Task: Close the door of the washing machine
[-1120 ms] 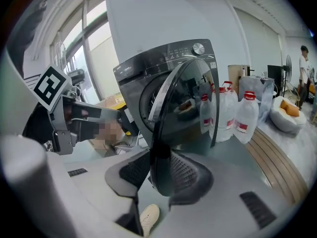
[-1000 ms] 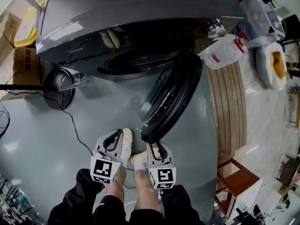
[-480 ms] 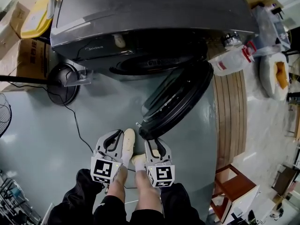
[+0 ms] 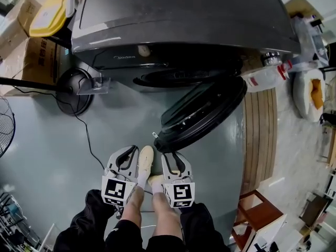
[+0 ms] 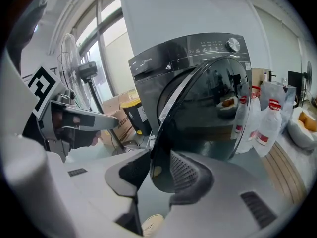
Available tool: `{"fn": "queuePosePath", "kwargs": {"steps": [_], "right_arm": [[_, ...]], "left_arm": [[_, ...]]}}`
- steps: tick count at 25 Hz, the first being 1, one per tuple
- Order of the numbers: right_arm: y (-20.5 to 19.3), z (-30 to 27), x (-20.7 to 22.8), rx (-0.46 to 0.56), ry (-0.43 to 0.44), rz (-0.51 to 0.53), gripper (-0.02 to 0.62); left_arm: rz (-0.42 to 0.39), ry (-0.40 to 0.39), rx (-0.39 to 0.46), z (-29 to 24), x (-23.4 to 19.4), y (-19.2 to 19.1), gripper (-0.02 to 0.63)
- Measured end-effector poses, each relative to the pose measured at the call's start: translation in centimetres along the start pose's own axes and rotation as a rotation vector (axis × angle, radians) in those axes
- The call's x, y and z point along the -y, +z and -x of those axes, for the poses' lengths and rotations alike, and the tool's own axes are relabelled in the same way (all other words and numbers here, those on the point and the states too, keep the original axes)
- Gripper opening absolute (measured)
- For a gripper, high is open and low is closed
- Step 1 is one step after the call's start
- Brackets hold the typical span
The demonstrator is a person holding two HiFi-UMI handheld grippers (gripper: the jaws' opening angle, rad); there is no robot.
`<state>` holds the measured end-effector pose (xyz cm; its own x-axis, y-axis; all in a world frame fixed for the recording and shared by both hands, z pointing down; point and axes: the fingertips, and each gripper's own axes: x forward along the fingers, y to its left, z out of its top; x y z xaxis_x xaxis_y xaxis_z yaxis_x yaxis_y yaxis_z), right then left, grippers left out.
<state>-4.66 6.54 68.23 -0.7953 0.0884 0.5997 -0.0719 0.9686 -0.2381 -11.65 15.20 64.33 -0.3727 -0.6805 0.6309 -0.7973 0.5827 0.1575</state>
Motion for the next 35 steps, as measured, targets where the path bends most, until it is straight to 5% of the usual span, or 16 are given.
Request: {"fn": "queuePosePath", "kwargs": {"steps": [35], "right_arm": [[8.6,-11.9,-3.7,0.044,0.043,0.047,0.123]], "left_arm": [[0.040,0.102,0.039,-0.8,-12.0,4.0,0.032]]}}
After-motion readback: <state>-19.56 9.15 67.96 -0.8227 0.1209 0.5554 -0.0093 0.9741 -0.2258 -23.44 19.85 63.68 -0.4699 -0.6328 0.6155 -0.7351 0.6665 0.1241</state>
